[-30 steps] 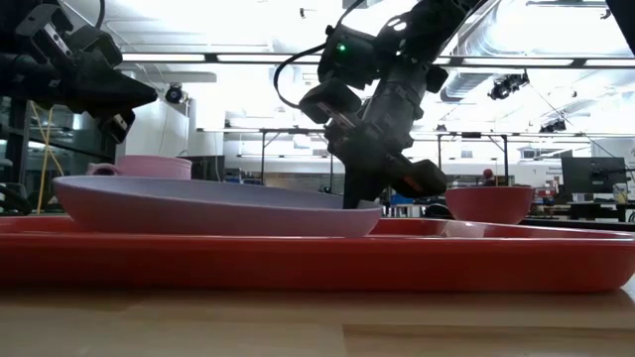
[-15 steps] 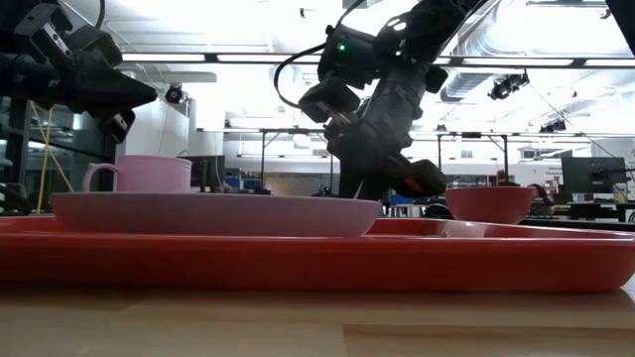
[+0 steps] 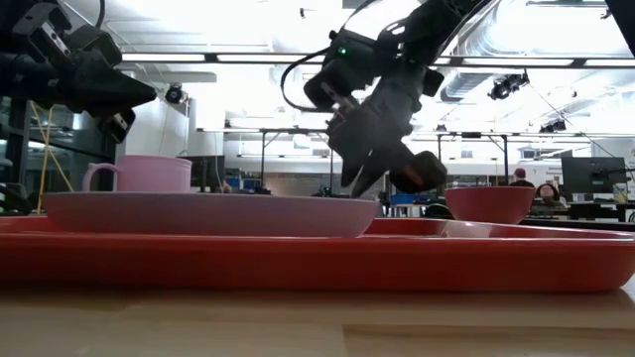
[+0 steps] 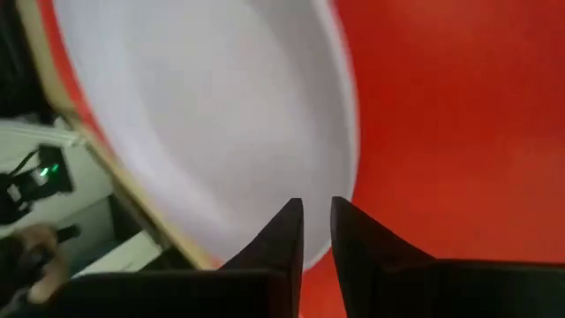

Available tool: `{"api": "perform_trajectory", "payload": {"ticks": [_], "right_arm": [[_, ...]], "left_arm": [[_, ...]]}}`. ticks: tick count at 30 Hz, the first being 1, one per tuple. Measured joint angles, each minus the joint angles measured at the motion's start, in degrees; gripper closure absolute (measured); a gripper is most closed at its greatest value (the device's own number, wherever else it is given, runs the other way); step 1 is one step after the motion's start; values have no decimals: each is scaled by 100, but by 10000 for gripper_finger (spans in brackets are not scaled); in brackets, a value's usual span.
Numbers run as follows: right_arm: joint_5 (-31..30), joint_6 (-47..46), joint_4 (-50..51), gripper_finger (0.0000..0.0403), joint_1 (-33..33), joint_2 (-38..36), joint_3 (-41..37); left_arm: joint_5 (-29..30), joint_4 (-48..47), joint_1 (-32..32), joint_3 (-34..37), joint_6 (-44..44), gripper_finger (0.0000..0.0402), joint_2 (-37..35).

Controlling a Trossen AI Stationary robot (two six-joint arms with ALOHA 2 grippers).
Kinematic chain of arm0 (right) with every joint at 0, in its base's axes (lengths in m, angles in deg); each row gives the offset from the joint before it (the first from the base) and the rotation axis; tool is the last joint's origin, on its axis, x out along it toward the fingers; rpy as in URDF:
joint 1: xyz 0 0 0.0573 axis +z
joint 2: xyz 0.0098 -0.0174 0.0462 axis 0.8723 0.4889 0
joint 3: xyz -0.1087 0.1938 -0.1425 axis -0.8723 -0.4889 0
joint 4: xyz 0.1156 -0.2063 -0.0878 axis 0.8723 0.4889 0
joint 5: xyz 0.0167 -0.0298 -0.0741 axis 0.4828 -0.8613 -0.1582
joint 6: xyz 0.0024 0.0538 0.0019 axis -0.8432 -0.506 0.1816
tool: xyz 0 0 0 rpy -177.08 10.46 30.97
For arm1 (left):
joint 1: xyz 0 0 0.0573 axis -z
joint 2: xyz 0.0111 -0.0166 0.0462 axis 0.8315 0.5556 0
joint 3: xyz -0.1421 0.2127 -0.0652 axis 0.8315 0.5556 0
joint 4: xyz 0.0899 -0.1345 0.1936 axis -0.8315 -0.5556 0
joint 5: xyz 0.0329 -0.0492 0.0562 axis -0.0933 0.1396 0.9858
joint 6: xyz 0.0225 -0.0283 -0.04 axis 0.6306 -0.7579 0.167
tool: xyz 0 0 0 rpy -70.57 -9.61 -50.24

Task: Set up tray
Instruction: Put the red bowl on top of the blue plate

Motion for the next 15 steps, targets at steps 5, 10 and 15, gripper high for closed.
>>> {"api": "perform_trajectory", "payload": {"ticks": [5, 10, 15], "right_arm": [[44, -6, 46, 375, -29, -287, 0], [-211, 39, 202, 385, -103, -635, 0], [-632, 402, 877, 397, -182, -1048, 0]], "left_arm": [[-2, -1, 0, 0, 0, 344, 0], [-4, -2, 0, 0, 0, 344, -2], [-132, 0, 0, -2, -19, 344, 0]]}}
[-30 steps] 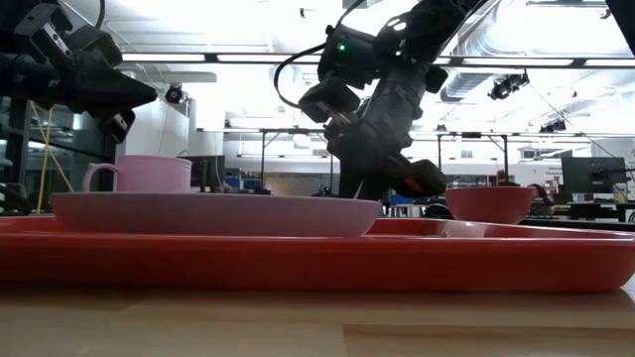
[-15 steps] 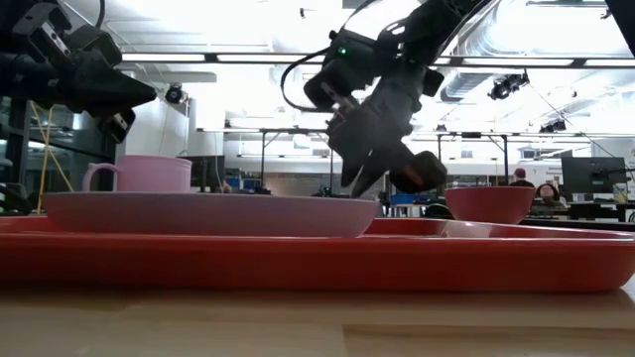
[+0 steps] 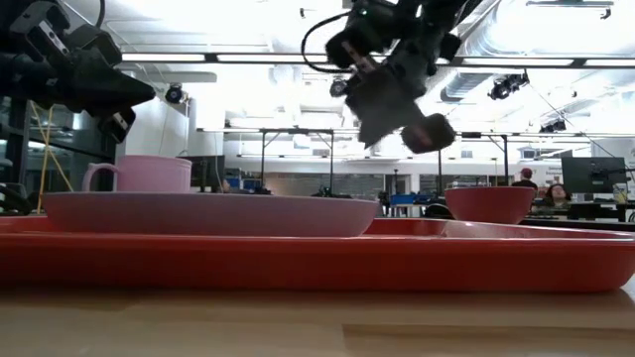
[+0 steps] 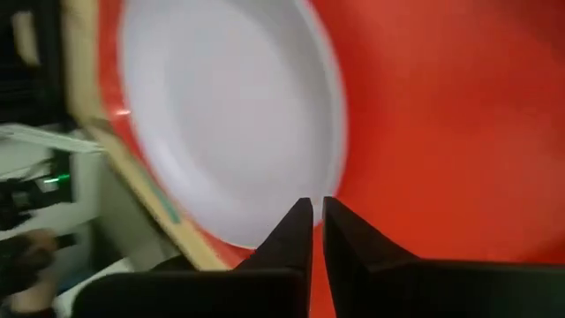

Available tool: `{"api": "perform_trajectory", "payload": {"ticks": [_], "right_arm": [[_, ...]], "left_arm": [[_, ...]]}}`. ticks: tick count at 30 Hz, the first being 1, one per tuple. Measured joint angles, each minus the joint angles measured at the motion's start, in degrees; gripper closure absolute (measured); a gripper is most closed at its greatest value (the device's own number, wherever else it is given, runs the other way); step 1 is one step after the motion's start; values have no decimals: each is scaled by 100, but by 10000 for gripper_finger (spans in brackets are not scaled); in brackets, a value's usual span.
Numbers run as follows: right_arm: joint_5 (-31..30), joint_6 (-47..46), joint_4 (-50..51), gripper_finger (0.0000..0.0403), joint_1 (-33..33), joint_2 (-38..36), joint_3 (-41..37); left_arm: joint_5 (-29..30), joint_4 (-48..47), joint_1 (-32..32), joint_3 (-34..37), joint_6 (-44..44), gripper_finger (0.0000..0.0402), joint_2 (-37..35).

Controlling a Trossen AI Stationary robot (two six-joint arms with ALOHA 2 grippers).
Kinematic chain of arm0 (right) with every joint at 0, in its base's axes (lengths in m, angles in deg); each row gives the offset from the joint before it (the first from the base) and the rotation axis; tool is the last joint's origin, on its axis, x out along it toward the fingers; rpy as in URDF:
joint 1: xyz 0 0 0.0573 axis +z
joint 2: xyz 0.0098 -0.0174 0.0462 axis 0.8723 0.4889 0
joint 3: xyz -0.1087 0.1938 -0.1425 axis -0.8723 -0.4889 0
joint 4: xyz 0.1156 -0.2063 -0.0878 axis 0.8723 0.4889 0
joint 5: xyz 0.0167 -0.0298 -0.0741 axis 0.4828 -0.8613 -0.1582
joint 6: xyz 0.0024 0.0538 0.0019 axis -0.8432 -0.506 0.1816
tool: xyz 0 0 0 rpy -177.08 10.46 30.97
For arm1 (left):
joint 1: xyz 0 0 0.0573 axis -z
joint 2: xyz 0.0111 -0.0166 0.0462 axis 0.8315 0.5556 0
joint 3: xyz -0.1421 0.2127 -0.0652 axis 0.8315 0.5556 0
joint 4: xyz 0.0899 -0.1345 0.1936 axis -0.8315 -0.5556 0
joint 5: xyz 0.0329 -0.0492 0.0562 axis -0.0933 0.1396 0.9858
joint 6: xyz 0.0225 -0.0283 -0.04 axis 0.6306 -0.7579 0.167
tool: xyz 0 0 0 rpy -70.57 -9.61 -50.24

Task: Set up tray
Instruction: Put the red bowl on top of the blue plate

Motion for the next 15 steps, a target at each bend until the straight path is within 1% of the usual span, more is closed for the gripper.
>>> {"api": "perform_trajectory", "payload": {"ticks": [5, 10, 15], "right_arm": [[-707, 442, 1193, 400, -125, -457, 0], [-1678, 832, 2259, 401, -272, -928, 0], [-2524, 1359, 2667, 399, -420, -1353, 0]], "left_arm": [[-193, 0, 0, 0, -128, 344, -1], [-301, -51, 0, -80, -152, 344, 0], [-298, -215, 0, -357, -135, 344, -2]]}}
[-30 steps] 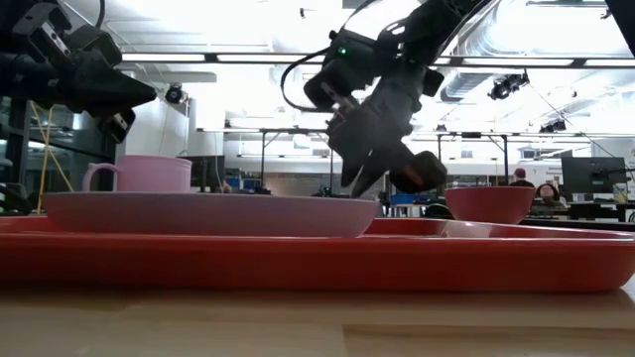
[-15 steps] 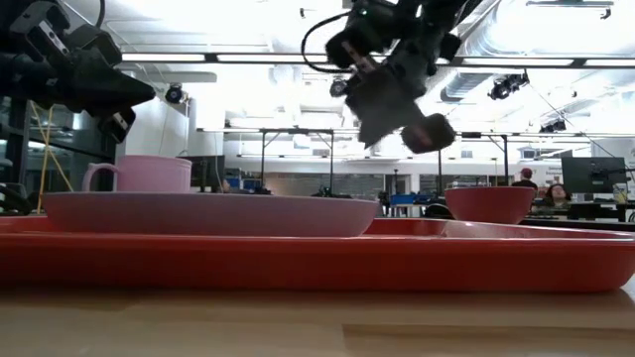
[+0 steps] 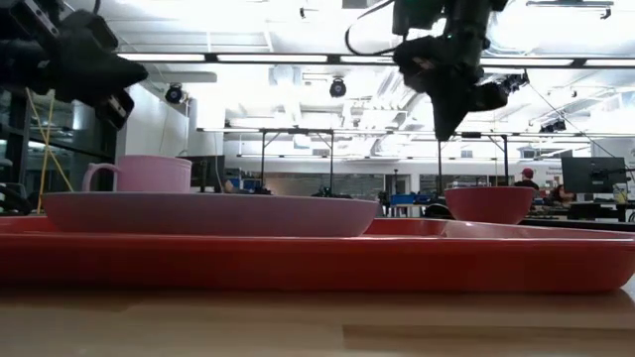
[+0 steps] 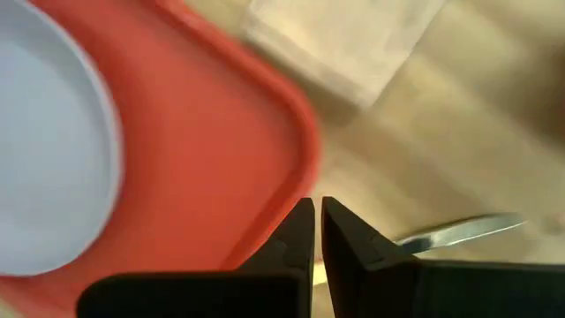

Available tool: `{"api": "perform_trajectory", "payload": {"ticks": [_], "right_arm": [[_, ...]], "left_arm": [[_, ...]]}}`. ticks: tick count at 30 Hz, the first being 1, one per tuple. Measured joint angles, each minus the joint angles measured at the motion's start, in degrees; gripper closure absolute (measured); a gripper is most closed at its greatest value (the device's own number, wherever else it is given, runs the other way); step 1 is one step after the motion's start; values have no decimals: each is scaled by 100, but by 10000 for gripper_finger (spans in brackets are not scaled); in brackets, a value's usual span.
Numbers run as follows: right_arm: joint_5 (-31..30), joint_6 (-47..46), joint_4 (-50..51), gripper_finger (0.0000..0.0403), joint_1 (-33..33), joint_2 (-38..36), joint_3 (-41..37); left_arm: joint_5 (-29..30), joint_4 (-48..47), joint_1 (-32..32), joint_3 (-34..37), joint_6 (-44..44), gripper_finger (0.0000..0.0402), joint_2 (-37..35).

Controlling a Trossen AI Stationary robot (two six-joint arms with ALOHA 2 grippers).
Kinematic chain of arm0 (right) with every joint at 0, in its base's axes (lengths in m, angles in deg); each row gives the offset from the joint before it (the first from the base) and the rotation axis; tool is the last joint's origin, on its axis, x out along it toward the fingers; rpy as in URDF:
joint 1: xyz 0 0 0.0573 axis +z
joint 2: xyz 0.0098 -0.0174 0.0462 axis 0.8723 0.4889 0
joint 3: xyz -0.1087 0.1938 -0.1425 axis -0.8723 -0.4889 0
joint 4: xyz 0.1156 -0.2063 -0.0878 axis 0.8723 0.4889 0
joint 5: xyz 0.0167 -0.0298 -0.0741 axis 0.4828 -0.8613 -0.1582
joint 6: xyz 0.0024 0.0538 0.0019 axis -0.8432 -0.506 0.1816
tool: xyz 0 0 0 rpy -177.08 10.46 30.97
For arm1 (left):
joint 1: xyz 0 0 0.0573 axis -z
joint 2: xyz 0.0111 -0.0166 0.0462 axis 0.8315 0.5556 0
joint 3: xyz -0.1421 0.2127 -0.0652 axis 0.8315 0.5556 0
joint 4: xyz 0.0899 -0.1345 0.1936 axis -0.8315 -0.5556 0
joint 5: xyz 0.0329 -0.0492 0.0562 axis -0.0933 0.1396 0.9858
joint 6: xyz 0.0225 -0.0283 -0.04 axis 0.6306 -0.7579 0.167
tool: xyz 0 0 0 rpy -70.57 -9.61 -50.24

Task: Set up tray
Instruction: Put the red bowl on top of the blue plate

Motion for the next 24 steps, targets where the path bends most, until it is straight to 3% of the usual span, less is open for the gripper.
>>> {"api": "perform_trajectory", "payload": {"ticks": [4, 12, 16, 24], "right_arm": [[-385, 743, 13, 397, -153, -251, 0], [-552, 2334, 325, 401, -440, -341, 0], [-917, 2649, 490, 399, -613, -329, 0], [-975, 2792, 797, 395, -1234, -324, 0]], "left_arm": [[1, -199, 0, -178, 3, 344, 1], [1, -382, 0, -370, -152, 344, 1], [2, -445, 0, -379, -299, 344, 2], [4, -560, 0, -381, -590, 344, 0]]}}
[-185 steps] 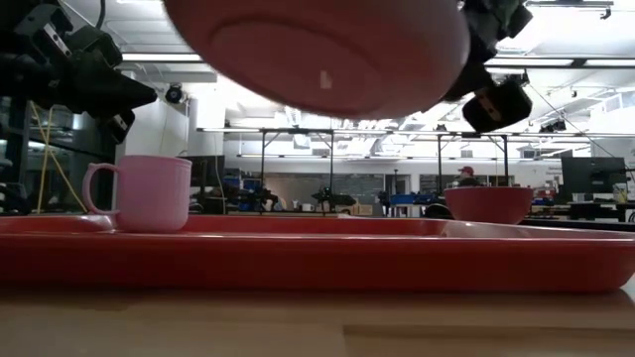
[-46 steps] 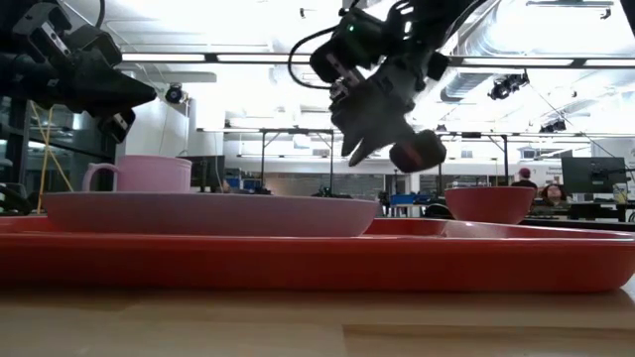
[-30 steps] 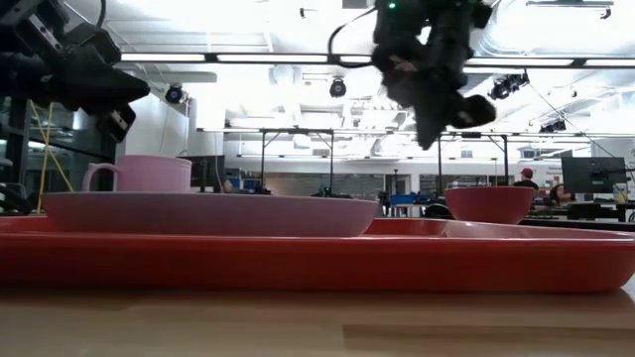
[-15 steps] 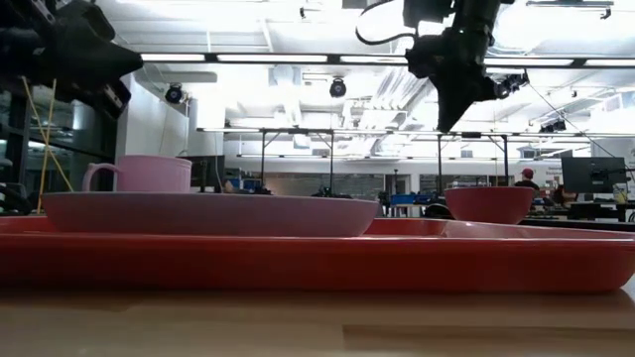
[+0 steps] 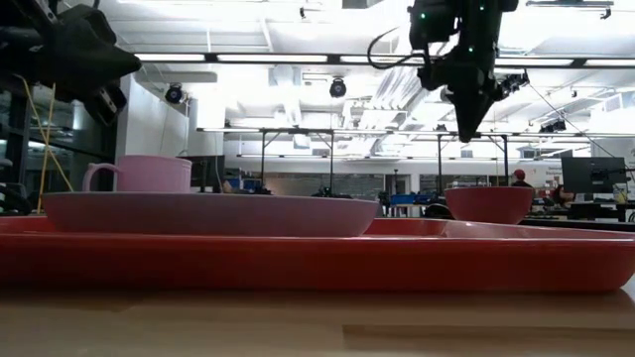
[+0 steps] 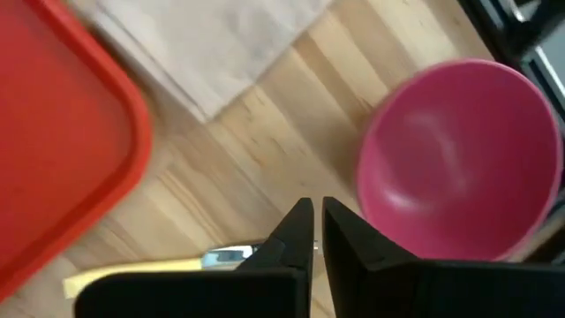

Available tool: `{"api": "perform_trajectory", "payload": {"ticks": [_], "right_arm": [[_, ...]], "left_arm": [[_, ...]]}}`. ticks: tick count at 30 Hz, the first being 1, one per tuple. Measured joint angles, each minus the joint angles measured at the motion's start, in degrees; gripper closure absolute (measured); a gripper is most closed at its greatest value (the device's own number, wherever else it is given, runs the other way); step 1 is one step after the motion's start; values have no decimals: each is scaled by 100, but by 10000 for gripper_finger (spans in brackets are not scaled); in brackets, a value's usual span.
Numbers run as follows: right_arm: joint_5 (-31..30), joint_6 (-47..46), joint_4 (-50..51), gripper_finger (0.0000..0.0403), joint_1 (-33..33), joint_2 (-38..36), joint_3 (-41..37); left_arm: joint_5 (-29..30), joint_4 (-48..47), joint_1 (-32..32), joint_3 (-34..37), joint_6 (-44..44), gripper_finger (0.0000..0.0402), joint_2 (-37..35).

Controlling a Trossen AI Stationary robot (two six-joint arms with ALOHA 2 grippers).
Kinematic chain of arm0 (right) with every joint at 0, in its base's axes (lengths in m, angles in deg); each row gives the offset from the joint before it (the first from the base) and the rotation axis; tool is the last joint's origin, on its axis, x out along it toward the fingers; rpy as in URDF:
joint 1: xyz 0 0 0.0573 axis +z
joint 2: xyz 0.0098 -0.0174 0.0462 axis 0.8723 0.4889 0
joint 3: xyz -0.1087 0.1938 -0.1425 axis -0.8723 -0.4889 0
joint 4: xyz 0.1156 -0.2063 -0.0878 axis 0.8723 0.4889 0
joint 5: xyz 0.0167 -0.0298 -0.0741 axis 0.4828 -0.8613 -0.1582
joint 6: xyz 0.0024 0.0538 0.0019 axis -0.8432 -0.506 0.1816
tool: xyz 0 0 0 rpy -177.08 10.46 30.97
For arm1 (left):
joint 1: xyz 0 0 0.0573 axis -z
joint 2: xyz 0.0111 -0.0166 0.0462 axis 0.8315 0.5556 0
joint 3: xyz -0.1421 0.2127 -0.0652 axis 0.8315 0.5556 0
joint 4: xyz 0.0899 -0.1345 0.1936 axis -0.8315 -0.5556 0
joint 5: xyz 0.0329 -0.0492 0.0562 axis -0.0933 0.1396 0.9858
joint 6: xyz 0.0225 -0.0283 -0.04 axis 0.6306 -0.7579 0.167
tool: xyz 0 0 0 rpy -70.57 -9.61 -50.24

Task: Set up tray
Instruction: Put the red bowl on top of the blue plate

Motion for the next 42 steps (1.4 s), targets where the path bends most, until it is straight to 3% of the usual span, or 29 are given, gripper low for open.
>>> {"api": "perform_trajectory", "payload": {"ticks": [14, 42], "right_arm": [[201, 878, 67, 298, -514, 19, 0], [220, 1496, -4, 254, -1010, 1198, -4]], "left_arm": [[7, 80, 0, 0, -24, 344, 2], [2, 89, -1, 0, -382, 344, 2]]}}
